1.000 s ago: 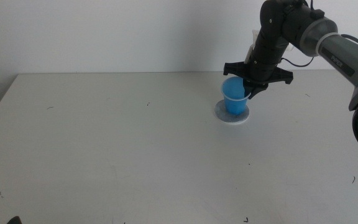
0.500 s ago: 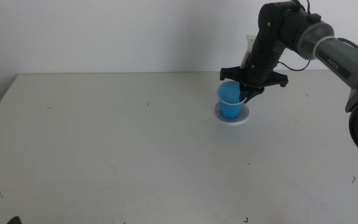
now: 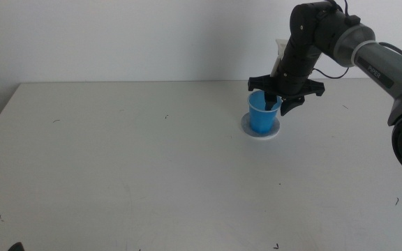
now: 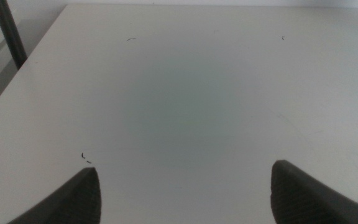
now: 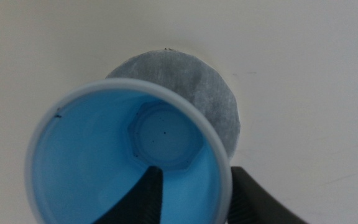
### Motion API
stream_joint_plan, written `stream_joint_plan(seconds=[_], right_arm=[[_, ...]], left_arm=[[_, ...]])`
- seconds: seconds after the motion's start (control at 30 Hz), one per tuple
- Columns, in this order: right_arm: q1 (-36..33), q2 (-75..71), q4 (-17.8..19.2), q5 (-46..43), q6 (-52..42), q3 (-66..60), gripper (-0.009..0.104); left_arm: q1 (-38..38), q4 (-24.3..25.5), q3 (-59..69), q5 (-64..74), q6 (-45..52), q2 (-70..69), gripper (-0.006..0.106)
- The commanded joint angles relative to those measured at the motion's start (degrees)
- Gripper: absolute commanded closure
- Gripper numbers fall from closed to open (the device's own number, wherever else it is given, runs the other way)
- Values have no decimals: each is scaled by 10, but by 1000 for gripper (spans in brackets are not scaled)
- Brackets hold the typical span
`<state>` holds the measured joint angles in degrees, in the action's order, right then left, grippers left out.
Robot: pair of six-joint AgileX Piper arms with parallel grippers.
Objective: Place an empty cup on a cup mat.
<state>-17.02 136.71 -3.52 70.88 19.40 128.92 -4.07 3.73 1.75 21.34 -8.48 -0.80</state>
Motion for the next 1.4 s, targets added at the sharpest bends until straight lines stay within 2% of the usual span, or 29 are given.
stream_joint_plan(seconds=[0.0, 0.17, 0.3, 0.5, 0.77, 0.97, 1.2, 1.37], right_arm=[[3, -49, 8, 1, -8, 18, 53], [3, -71, 7, 4, -8, 18, 26], [3, -115, 12, 19, -19, 19, 15], [19, -220, 6, 32, -70, -15, 15], [74, -443, 13, 0, -81, -217, 15], [83, -613, 54, -10, -89, -352, 15], [83, -806, 65, -63, -75, -500, 15], [83, -932, 95, -130, -80, -628, 15]], left_arm=[[1, 0, -3, -38, -6, -2, -5], [1, 0, -3, -38, -6, -2, -5], [1, 0, -3, -38, -6, -2, -5], [1, 0, -3, -38, -6, -2, -5], [1, 0, -3, -38, -6, -2, -5], [1, 0, -3, -38, -6, -2, -5], [1, 0, -3, -38, -6, -2, -5], [1, 0, -3, -38, -6, -2, -5]])
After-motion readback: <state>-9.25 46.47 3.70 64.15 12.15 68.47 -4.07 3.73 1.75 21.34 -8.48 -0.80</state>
